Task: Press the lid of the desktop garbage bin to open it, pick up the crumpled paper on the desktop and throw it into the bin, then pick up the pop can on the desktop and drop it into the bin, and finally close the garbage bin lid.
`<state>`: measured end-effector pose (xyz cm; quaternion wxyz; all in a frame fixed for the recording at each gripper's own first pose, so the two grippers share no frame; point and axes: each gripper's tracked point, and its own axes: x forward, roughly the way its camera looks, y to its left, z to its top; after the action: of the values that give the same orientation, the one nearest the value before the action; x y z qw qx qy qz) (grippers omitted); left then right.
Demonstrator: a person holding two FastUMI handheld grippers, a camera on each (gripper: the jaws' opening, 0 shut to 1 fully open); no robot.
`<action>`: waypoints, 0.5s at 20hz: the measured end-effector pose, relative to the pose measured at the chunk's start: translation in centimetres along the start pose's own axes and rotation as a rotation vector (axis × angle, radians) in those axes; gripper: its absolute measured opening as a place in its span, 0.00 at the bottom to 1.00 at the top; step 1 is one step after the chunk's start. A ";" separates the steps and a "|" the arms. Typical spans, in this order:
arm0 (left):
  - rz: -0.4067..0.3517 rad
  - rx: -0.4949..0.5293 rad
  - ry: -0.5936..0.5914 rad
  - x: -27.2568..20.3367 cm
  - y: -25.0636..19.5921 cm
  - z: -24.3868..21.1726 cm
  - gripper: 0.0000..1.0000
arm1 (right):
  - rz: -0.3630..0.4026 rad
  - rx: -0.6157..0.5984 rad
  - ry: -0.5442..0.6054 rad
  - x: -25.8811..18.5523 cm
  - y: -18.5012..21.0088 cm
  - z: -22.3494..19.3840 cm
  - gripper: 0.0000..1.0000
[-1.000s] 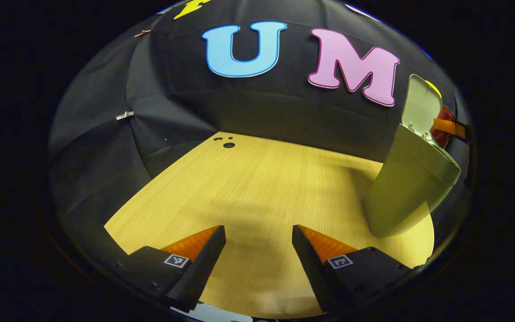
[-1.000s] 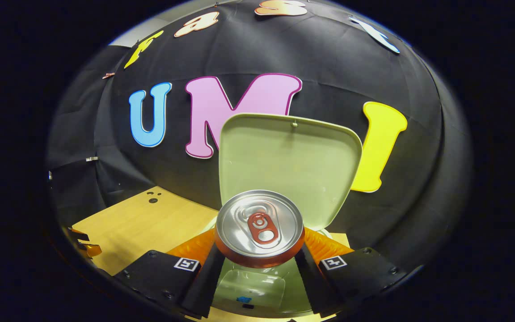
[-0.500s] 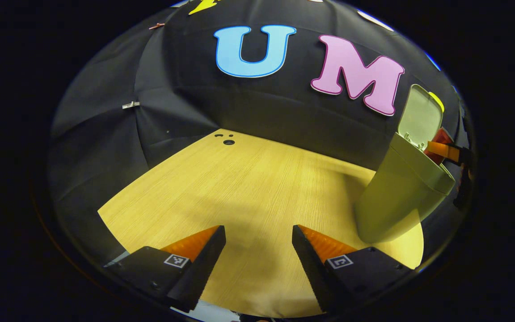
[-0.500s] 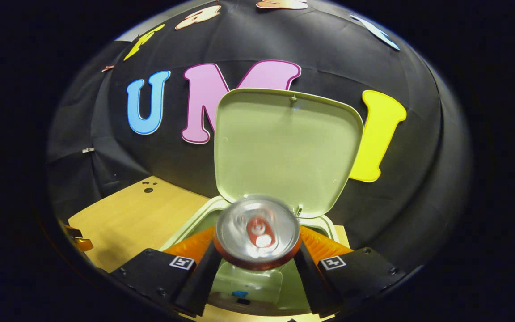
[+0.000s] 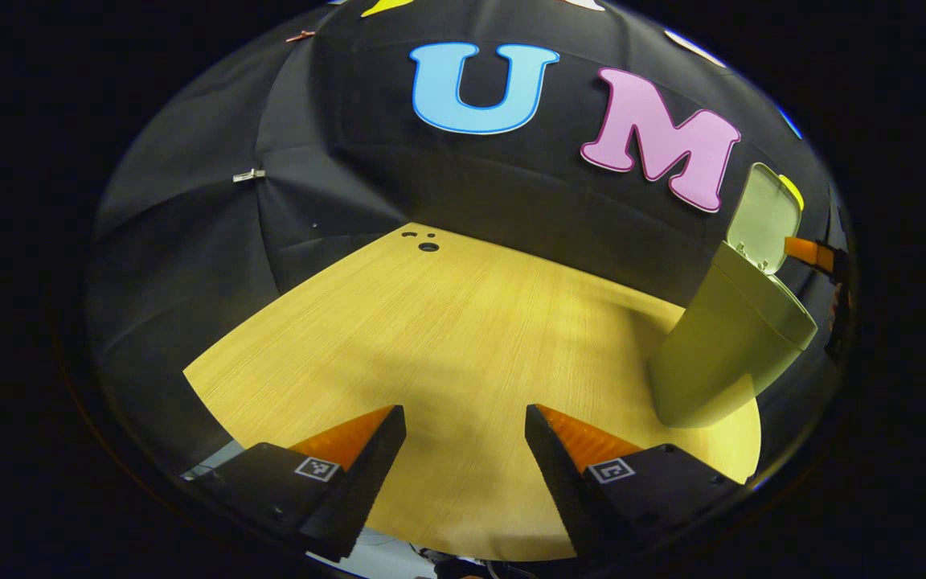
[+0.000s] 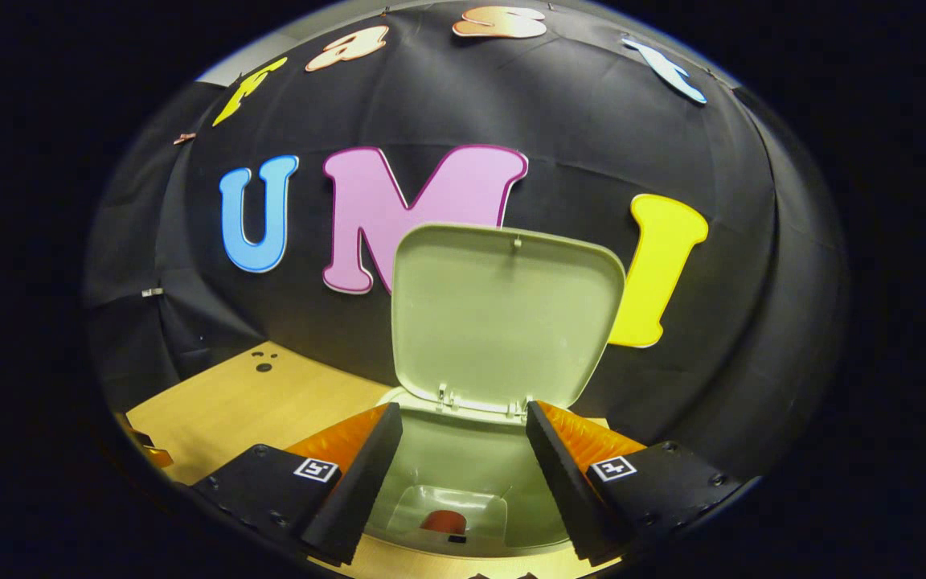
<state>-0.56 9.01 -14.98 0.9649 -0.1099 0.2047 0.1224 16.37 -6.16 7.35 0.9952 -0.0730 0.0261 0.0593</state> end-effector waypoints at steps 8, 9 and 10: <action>-0.032 -0.019 0.003 0.8 0.6 0.0 0.96 | -0.011 0.003 -0.096 -0.8 -0.2 7.2 0.98; -0.035 -0.017 0.005 0.9 0.5 0.0 0.96 | -0.008 -0.006 -0.105 -0.6 -0.2 7.8 0.98; -0.038 -0.017 0.010 1.0 0.5 -0.1 0.96 | -0.008 -0.013 -0.105 -0.3 -0.1 8.2 0.97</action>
<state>0.17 9.66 -15.59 0.9651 -0.1226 0.2063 0.1050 16.41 -5.07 15.48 0.9950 -0.0764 -0.0267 0.0590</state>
